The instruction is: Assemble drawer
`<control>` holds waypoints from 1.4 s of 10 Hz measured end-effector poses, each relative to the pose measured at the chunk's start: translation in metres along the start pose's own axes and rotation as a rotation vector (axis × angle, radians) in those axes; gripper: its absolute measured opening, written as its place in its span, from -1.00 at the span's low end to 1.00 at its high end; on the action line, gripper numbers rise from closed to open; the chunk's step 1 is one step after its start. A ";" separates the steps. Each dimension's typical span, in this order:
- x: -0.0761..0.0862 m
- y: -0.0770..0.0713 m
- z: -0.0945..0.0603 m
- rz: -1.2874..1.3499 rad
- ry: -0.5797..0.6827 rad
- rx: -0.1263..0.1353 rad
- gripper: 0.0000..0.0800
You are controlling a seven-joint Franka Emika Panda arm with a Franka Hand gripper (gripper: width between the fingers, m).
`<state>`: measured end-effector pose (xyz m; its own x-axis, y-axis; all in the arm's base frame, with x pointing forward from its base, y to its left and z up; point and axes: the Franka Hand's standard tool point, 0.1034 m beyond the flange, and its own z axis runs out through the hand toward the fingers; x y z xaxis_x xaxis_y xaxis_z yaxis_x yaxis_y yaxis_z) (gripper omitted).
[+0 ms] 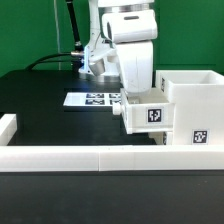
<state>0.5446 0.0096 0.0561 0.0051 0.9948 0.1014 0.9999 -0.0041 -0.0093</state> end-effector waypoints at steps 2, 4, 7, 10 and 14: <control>0.002 0.001 0.000 0.017 0.000 0.009 -0.89; 0.002 0.001 -0.001 0.024 0.000 0.019 -0.89; 0.001 0.001 0.000 0.025 0.000 0.019 -0.44; 0.004 0.005 -0.005 0.039 -0.001 0.004 0.35; -0.003 0.012 -0.044 0.059 -0.028 -0.001 0.61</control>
Offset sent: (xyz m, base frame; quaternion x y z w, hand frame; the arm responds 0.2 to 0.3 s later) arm 0.0158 0.0152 0.0074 -0.0169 0.0293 0.0084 0.9994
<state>0.5572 0.0023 0.0993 0.0633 0.9953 0.0731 0.9980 -0.0625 -0.0138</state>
